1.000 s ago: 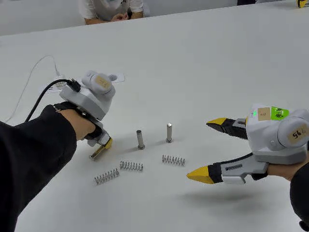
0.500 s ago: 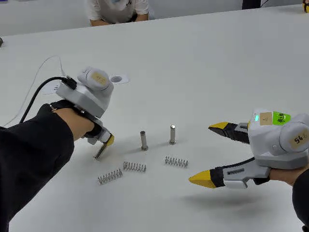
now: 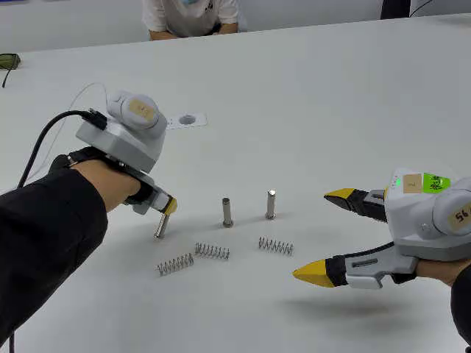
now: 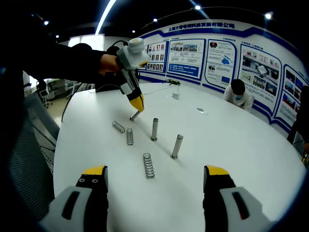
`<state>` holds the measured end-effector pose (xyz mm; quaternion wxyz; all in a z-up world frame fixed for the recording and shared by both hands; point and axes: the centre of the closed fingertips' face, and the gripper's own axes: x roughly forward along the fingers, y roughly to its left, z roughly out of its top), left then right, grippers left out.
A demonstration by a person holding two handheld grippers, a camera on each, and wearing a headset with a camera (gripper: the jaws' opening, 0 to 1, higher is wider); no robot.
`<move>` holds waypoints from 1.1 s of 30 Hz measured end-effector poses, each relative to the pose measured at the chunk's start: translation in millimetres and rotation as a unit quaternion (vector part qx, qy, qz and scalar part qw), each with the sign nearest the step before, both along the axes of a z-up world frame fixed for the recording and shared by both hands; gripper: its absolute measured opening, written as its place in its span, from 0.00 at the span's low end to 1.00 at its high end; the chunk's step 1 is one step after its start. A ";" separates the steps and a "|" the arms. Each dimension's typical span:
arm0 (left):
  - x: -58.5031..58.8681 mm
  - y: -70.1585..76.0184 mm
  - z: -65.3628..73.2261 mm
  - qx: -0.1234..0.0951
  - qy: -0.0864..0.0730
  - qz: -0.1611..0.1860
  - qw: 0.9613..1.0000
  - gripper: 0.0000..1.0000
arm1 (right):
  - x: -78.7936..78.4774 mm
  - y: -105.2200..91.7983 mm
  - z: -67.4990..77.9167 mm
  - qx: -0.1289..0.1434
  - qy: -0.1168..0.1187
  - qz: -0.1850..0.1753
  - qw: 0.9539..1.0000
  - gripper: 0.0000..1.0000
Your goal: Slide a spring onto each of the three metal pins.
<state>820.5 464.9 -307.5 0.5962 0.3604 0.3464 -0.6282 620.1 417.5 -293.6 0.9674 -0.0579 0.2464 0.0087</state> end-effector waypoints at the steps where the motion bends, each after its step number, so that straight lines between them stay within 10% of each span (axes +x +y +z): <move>1: 0.1 0.9 1.1 -0.004 -0.001 0.001 1.000 0.07 | 0.1 0.3 -0.1 0.000 0.000 0.000 1.000 0.83; 33: 4.8 18.2 8.2 -0.129 0.016 0.057 0.990 0.07 | 2.2 7.7 -2.3 -0.004 0.010 0.009 1.000 0.83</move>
